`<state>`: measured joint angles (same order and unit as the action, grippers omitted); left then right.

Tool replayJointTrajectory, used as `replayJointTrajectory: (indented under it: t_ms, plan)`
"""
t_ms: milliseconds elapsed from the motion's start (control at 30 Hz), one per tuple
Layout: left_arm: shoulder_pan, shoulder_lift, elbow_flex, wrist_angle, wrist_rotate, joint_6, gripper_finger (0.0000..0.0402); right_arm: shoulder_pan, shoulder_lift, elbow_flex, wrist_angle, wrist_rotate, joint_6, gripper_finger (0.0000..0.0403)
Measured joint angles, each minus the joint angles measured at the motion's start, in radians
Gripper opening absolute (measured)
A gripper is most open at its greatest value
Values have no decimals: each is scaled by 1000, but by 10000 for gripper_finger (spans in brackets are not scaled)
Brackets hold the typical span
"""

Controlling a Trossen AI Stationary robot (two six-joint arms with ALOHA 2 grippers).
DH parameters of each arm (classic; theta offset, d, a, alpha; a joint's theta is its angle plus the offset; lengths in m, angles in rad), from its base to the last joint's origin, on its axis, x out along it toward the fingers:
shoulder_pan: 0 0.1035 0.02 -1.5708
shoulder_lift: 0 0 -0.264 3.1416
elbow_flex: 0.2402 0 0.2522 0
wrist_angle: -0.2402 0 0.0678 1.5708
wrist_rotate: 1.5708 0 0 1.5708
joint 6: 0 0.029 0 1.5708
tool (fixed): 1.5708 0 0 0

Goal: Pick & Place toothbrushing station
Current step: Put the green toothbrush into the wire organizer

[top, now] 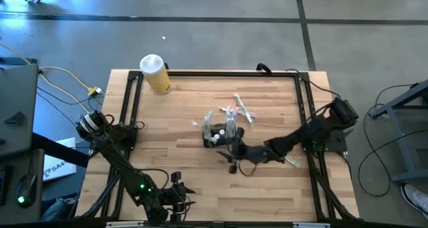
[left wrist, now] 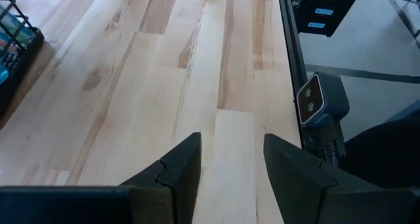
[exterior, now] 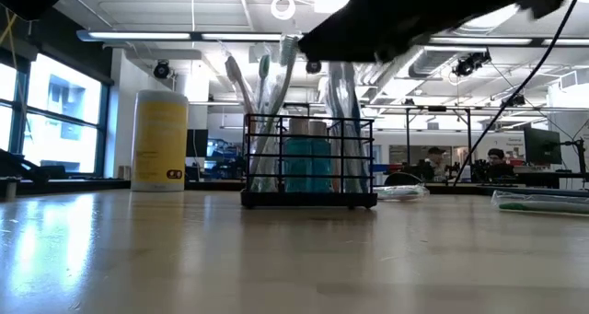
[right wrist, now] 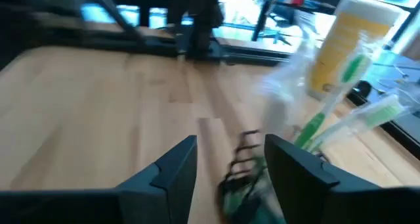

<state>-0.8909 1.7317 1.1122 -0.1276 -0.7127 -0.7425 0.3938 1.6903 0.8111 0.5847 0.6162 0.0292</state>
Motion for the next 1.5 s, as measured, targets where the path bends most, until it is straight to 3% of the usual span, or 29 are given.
replayJointTrajectory:
  t_ms: [267, 500, 700, 967, 1200, 1500]
  plan:
    - [0, 0, 0, -1, 4, 4, 160, 194, -166, 0, -326, -43, 167, 161]
    - [1, 0, -1, -1, 5, 41, 160, 307, -307, 0, -799, -169, 626, 150]
    - [1, 0, -1, -1, 5, 120, 160, 322, -346, 0, -1134, -287, 1065, 139]
    - [1, 0, -1, 0, -8, 263, 160, 320, -342, -1, -1516, -336, 1405, 118]
    - [32, 3, -2, 27, 2, 290, 160, 337, -342, -1, -1579, -362, 1431, 125]
    - [72, 9, -2, 29, 52, 274, 160, 333, -342, -10, -1575, -355, 1410, 198]
